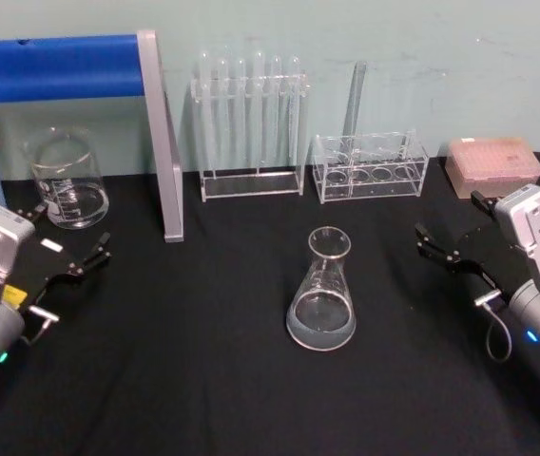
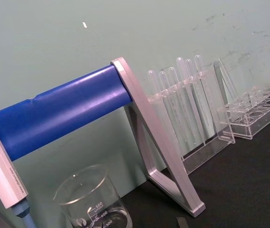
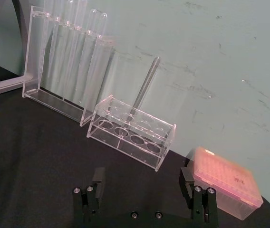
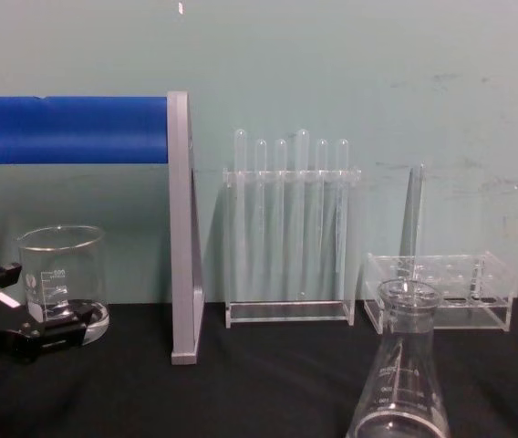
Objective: Grasp the erlenmeyer flask with one hand, shake it three times, then place it back.
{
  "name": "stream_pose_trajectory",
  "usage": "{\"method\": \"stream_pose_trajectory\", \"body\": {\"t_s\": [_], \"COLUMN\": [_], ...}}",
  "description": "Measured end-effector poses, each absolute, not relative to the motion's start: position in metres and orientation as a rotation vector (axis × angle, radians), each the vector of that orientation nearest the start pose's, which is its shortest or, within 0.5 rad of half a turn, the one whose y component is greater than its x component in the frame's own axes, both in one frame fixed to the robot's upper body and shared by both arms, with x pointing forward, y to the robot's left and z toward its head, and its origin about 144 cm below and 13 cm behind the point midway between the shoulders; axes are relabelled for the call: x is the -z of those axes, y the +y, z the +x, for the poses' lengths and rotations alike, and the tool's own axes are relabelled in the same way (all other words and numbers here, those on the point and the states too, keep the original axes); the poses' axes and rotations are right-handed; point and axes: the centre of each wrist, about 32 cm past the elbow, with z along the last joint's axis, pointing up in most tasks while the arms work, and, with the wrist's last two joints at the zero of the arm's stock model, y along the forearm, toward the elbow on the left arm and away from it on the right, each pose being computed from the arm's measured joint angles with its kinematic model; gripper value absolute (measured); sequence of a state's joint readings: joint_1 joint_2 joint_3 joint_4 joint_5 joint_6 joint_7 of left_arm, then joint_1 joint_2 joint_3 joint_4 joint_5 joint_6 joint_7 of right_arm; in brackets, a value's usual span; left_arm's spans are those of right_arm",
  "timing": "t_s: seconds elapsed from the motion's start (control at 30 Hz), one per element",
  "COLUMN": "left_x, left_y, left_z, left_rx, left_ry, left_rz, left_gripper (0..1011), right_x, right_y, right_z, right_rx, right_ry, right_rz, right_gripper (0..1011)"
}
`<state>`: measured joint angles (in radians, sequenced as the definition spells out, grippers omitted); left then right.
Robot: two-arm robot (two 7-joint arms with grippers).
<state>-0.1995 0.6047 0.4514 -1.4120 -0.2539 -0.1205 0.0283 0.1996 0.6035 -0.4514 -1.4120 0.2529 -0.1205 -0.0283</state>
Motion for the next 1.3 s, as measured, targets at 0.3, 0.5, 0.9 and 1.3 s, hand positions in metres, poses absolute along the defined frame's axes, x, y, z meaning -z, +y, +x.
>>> {"method": "stream_pose_trajectory", "body": {"t_s": [0.3, 0.5, 0.9, 1.3], "left_x": [-1.1398, -1.1398, -1.1398, -1.1398], "left_y": [0.3097, 0.3097, 0.3097, 0.3097], "left_z": [0.4886, 0.4886, 0.4886, 0.4886], "left_rx": [-1.248, -1.248, -1.248, -1.248], "left_ry": [-0.285, -0.285, -0.285, -0.285], "left_rz": [0.304, 0.304, 0.304, 0.304], "left_gripper": [1001, 1001, 1001, 1001], "right_x": [-1.1398, -1.1398, -1.1398, -1.14], "right_y": [-0.3095, -0.3096, -0.3096, -0.3101], "right_z": [0.4886, 0.4886, 0.4886, 0.4882], "right_rx": [1.248, 1.248, 1.248, 1.247], "right_ry": [-0.285, -0.285, -0.285, -0.285], "right_rz": [-0.304, -0.304, -0.304, -0.303], "right_gripper": [1000, 1000, 1000, 1000]}}
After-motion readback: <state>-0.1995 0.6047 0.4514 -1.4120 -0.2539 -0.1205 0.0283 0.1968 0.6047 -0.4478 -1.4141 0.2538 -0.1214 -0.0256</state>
